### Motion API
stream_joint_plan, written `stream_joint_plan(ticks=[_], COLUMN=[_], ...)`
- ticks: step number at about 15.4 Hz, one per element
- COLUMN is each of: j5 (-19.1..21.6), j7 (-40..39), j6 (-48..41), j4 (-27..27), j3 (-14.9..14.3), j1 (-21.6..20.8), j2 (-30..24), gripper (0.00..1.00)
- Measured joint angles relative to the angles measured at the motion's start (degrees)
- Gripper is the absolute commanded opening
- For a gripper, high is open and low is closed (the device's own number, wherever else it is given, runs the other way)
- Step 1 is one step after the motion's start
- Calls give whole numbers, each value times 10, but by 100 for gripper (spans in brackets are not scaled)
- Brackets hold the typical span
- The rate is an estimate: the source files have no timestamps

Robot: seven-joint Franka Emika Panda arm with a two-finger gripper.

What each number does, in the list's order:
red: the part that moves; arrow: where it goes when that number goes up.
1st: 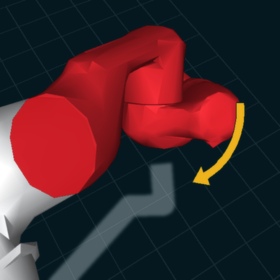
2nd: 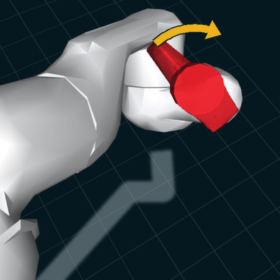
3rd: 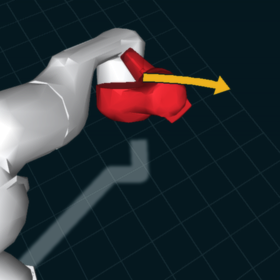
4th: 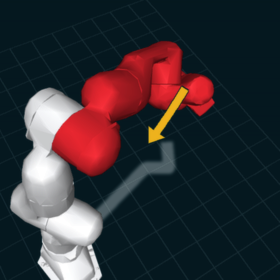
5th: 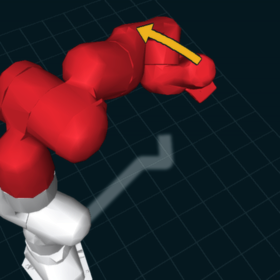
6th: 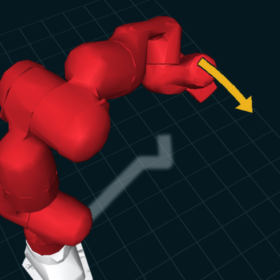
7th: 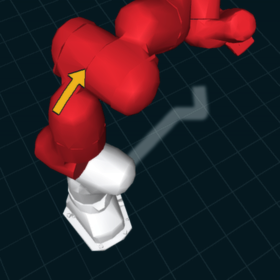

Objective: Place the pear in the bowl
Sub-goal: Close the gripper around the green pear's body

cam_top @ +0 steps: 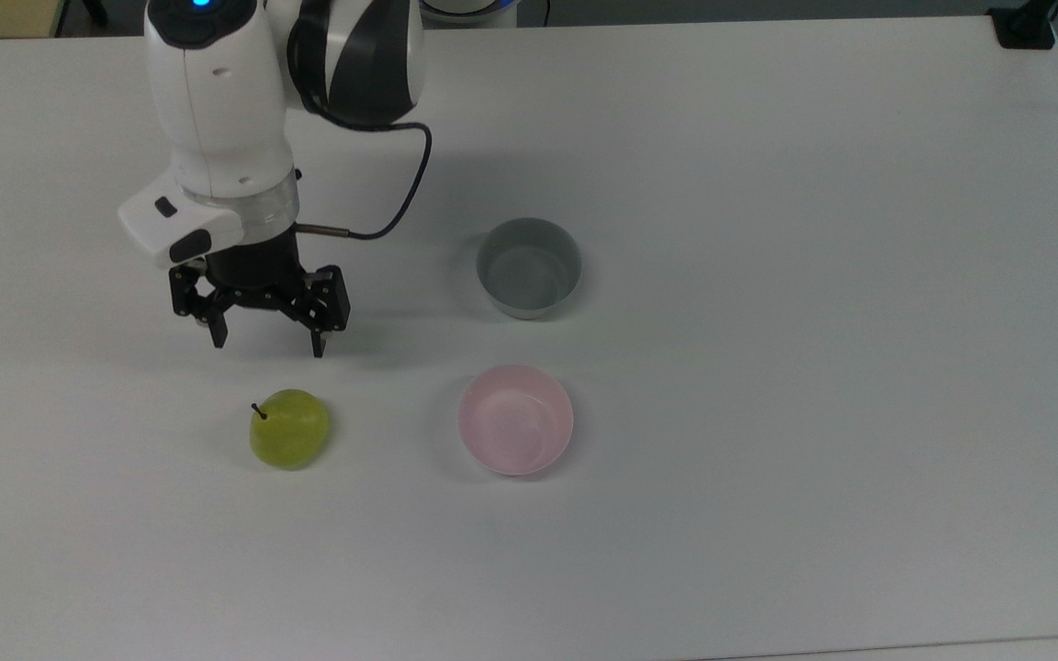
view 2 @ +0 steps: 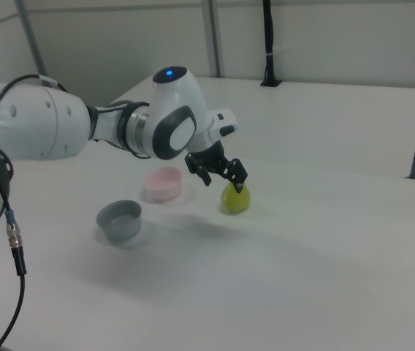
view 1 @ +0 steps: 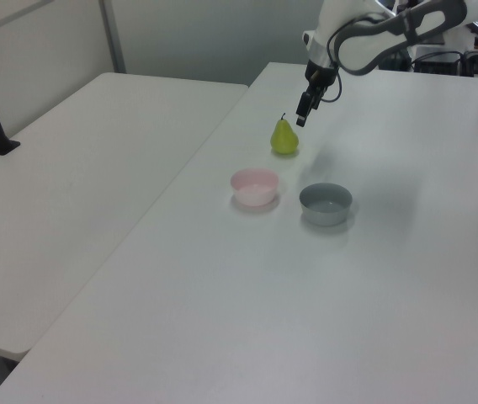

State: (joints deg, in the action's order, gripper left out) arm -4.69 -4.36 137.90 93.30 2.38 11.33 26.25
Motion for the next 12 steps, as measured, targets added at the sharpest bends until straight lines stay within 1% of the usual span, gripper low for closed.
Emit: stream_joint_plan(ticks=[8,12], j5=[0,0], j7=[0,0], j6=[158,208], j4=[0,0], j3=[0,0], j1=[1,1], j2=[57,79], gripper=[100,100])
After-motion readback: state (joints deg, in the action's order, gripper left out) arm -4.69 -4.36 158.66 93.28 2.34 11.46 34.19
